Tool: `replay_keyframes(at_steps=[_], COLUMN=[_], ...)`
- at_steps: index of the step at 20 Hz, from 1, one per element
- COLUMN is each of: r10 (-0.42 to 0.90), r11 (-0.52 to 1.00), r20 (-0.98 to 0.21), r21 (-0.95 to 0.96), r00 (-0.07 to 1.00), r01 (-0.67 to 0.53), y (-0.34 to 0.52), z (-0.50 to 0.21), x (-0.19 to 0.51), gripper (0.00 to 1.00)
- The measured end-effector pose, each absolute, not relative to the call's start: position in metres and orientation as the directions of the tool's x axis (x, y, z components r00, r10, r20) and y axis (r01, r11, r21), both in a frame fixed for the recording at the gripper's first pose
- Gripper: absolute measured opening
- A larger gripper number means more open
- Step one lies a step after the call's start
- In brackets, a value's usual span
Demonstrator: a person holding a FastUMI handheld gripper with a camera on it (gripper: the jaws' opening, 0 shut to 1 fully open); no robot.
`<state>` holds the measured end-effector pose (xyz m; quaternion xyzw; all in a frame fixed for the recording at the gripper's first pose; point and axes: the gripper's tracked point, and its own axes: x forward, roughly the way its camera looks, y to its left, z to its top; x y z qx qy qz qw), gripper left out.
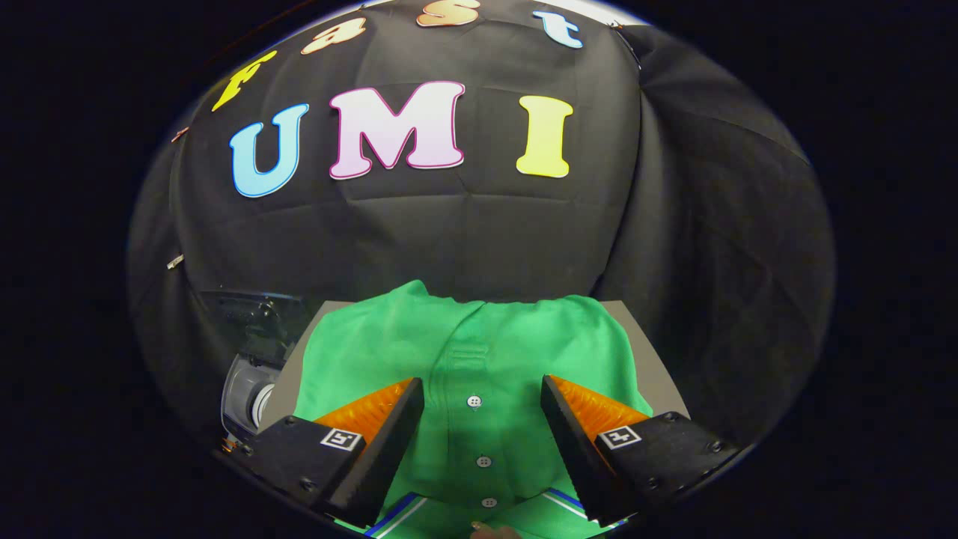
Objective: Put the clothes into the washing machine and then close the washing machine lid.
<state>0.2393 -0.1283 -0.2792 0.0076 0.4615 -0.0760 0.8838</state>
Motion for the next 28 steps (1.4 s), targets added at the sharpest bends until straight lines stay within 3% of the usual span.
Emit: replay_keyframes(at_steps=[11, 12, 16, 20, 28], r10=[-0.076, -0.063, -0.054, -0.040, -0.029], r11=[0.992, 0.993, 0.995, 0.994, 0.993], r20=[-0.907, -0.916, -0.920, -0.907, -0.837], r21=[-0.026, -0.018, -0.015, 0.007, 0.039], r00=[0.413, 0.397, 0.388, 0.418, 0.546], r01=[0.125, 0.116, 0.103, 0.109, 0.112], y=[-0.126, -0.124, -0.121, -0.124, -0.117], z=[-0.294, -0.295, -0.299, -0.296, -0.260], x=[0.234, 0.236, 0.241, 0.242, 0.250], gripper=[0.99, 0.94, 0.19, 0.05, 0.05])
